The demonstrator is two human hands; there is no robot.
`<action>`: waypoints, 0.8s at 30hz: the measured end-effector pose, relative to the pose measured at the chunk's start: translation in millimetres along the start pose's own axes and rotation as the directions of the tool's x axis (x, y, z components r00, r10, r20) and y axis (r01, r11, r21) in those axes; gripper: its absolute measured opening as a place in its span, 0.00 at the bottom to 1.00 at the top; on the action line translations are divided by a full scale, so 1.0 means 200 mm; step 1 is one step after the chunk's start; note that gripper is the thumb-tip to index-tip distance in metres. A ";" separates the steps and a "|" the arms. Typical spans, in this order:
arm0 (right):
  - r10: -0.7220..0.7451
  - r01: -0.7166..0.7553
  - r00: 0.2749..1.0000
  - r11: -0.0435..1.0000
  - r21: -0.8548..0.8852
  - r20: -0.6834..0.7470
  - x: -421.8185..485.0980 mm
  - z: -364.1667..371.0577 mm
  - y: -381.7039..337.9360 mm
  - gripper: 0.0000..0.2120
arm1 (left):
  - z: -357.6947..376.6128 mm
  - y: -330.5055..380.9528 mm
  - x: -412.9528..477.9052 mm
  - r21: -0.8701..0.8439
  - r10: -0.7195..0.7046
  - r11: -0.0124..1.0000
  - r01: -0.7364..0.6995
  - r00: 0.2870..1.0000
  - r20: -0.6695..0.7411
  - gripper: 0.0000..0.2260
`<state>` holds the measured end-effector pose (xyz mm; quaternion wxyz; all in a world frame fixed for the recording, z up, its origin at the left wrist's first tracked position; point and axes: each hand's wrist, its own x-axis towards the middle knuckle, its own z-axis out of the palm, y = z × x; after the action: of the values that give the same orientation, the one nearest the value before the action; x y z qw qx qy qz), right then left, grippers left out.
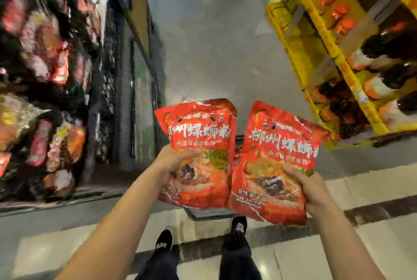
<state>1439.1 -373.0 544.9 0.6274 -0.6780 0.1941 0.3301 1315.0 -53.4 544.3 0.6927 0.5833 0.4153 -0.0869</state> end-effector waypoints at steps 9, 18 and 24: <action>0.220 -0.207 0.973 0.965 -0.162 0.065 0.87 -0.11 0.39 0.30 | 0.24 -0.72 0.67 -0.097 -0.267 0.961 0.260 0.962 -0.064 0.32; 0.262 -0.229 0.964 0.903 -0.363 0.044 1.70 -0.11 1.05 0.31 | 0.37 -1.50 1.36 -0.150 -0.369 0.922 0.356 0.927 -0.062 0.17; 0.192 -0.143 0.980 0.859 -0.492 0.050 2.06 -0.10 1.37 0.23 | 0.41 -1.82 1.69 -0.124 -0.351 0.931 0.343 0.935 -0.047 0.18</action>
<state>1548.5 -367.2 62.5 0.4146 -0.7774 0.1325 0.4542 1349.3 -114.4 45.5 0.6840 0.4630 0.5393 -0.1640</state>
